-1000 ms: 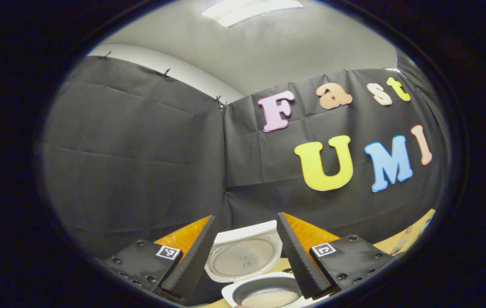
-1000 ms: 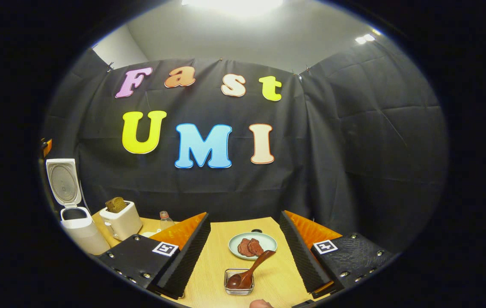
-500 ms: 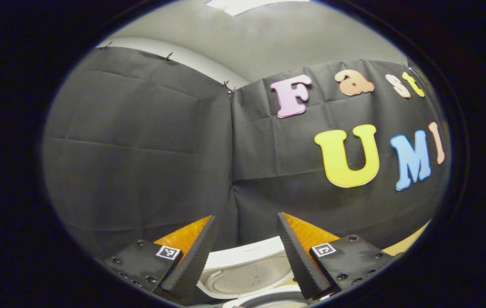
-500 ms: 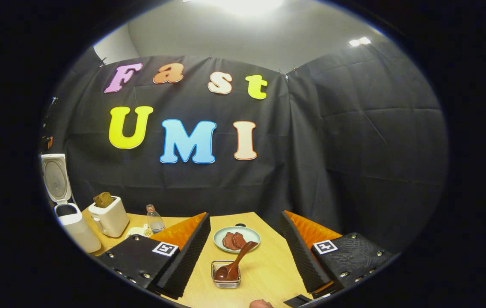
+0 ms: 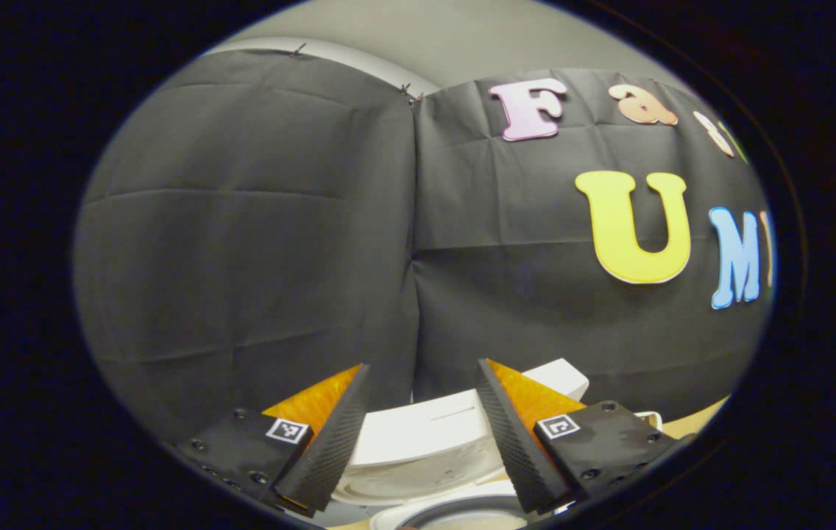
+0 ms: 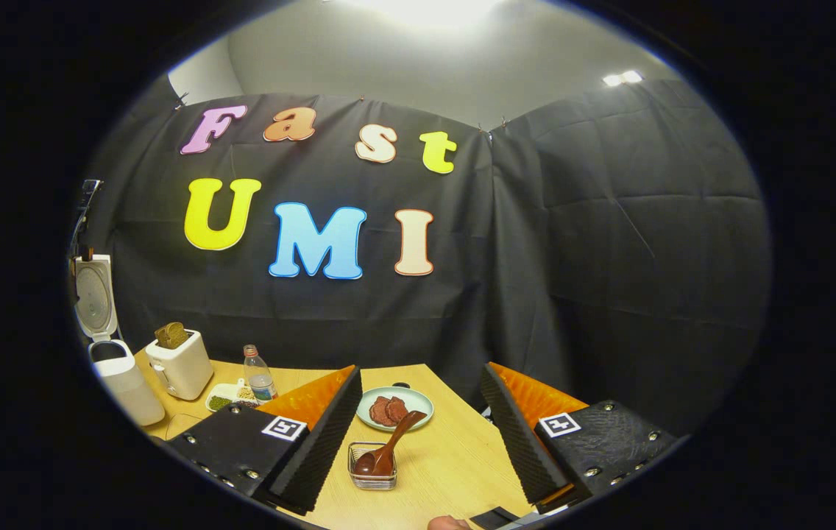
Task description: Close the left gripper, press the button to open the rice cooker; take a wooden spoon from the chopstick holder with the right hand, scoop a spoonful of rice and pour it into the rice cooker, then put the wooden spoon back into the chopstick holder.
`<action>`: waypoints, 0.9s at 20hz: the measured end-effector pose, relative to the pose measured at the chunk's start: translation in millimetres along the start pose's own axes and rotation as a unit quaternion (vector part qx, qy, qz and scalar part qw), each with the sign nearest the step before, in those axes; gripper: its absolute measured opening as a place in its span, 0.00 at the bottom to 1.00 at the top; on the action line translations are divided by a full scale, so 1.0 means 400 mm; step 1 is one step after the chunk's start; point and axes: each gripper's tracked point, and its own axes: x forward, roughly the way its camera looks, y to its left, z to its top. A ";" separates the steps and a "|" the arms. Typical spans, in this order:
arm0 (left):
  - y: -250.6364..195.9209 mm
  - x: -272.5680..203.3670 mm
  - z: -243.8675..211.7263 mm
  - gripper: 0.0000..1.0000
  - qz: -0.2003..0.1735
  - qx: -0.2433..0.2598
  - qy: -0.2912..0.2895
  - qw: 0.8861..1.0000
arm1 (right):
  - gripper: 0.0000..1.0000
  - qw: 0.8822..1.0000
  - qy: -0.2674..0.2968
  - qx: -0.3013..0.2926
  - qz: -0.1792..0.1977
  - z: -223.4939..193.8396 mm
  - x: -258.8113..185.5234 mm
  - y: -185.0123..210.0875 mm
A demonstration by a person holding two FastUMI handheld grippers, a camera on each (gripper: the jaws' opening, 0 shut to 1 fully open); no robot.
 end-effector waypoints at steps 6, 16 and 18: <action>-0.025 -0.052 -0.009 0.96 -0.012 0.004 0.014 1.000 | 0.99 1.000 -0.008 0.000 0.017 0.013 0.006 0.005; -0.113 -0.219 -0.062 1.00 -0.033 0.028 0.021 0.999 | 0.98 0.999 -0.005 0.008 0.040 0.008 0.032 -0.029; -0.125 -0.253 -0.082 1.00 -0.035 0.031 0.025 0.999 | 0.98 0.999 -0.004 0.008 0.043 0.007 0.040 -0.040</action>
